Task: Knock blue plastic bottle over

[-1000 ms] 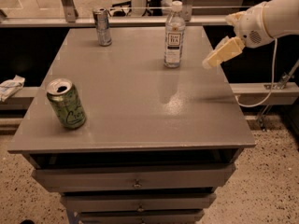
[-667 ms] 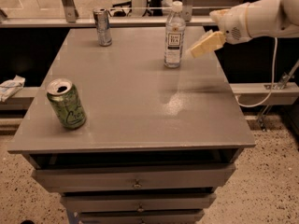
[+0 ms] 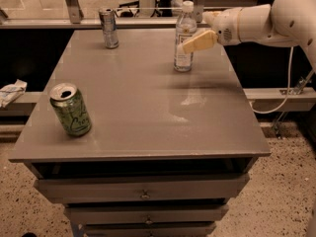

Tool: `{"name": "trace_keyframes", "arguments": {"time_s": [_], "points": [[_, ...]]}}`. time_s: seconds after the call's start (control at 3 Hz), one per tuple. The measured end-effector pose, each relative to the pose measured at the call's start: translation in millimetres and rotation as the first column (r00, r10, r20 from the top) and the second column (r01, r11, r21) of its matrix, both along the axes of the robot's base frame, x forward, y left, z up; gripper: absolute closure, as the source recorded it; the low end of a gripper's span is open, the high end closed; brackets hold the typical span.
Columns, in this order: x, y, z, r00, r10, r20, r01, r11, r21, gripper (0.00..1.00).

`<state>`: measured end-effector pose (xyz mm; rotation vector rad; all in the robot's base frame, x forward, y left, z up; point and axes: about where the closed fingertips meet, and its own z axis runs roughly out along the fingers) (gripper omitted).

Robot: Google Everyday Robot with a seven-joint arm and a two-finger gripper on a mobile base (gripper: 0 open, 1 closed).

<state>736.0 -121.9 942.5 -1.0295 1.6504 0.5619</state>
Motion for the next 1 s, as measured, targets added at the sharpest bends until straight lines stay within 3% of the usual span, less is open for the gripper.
{"name": "trace_keyframes", "arguments": {"time_s": [0.33, 0.67, 1.0], "points": [[8, 23, -9, 0.9988, 0.036, -0.032, -0.034, 0.998, 0.061, 0.20], [9, 31, -12, 0.9976, 0.052, -0.046, -0.048, 0.996, 0.078, 0.43], [9, 36, 1, 0.9950, 0.088, -0.048, -0.087, 0.996, 0.014, 0.67]]}}
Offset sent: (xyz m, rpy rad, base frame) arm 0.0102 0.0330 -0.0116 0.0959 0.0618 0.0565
